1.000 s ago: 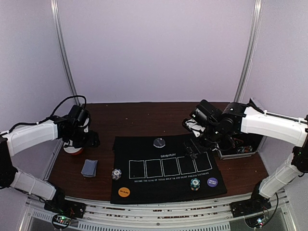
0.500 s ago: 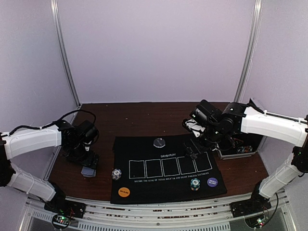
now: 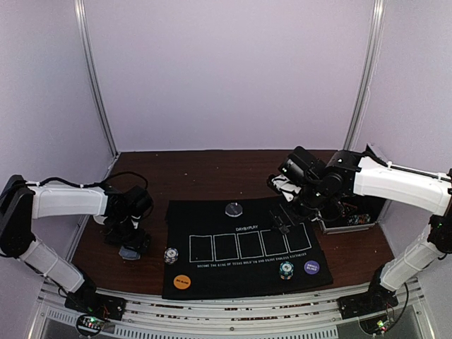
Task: Distribute texas hold em gaming equipment
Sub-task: Pick up the face-down deck piles from the center of the board.
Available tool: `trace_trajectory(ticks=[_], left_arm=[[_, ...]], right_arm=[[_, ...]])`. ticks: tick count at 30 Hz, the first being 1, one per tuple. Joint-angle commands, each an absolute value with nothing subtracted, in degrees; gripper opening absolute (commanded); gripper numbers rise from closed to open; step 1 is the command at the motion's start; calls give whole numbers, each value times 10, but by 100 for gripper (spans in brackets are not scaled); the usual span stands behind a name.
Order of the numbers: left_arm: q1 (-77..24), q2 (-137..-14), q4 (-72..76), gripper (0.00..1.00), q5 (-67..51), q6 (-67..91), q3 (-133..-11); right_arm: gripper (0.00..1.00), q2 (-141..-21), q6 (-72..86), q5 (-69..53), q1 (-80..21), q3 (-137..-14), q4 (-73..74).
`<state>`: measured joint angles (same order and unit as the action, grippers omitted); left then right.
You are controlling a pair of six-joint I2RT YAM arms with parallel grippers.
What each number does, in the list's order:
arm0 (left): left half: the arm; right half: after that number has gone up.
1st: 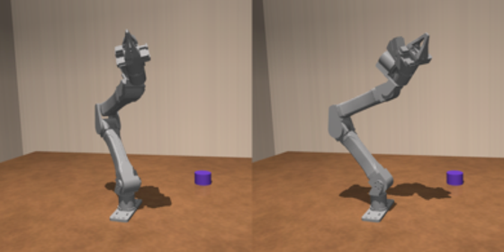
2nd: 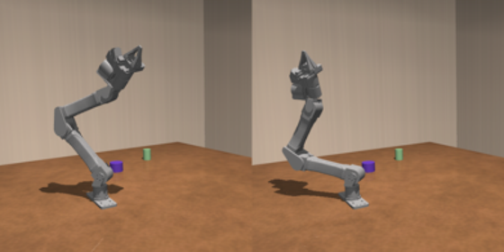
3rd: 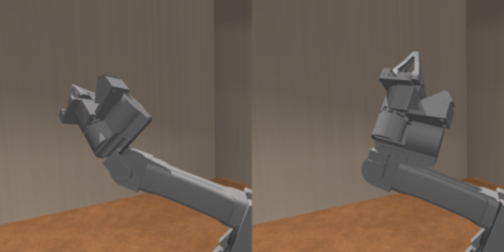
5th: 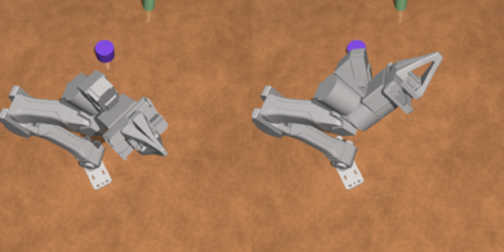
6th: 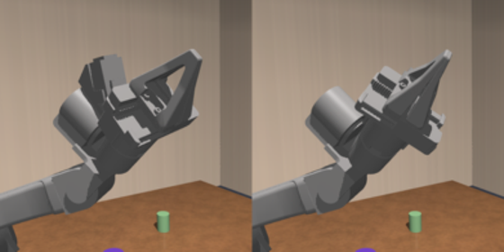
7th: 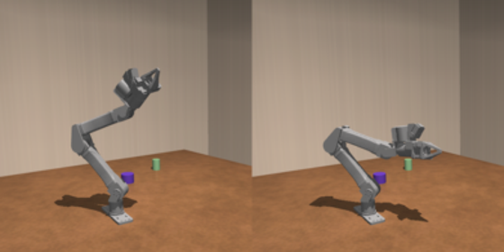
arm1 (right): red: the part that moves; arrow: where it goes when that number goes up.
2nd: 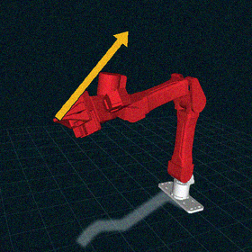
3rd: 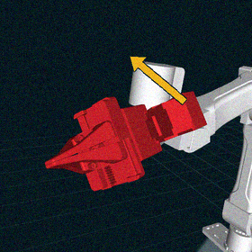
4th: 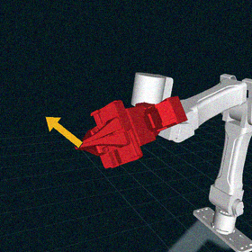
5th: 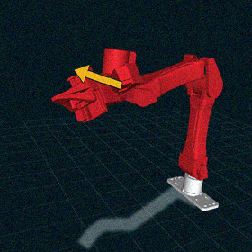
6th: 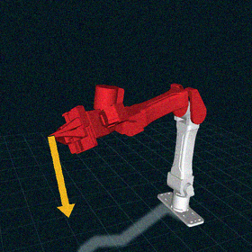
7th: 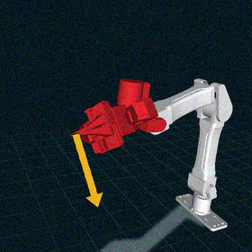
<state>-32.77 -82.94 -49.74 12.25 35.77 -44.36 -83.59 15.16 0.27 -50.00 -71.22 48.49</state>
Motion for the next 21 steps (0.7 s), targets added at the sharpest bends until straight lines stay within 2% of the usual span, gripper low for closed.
trace_trajectory(ticks=[1, 6, 11, 15, 19, 21], left_arm=[[-312, -855, -452, 98, 86, 336, -432], [-301, -872, -439, 98, 63, 327, -428], [-290, -872, -412, 80, 23, 321, -416], [-293, -868, -389, 71, 0, 329, -400], [-294, -872, -389, 69, -4, 336, -397], [-298, -867, -395, 74, -1, 338, -398]], right_arm=[[100, -835, 144, 0, -496, -711, 492], [100, -832, 140, 2, -496, -711, 494], [100, -830, 136, 3, -495, -714, 494], [100, -830, 134, 7, -495, -716, 496], [100, -828, 135, 6, -495, -719, 497], [100, -826, 136, 6, -495, -718, 498]])
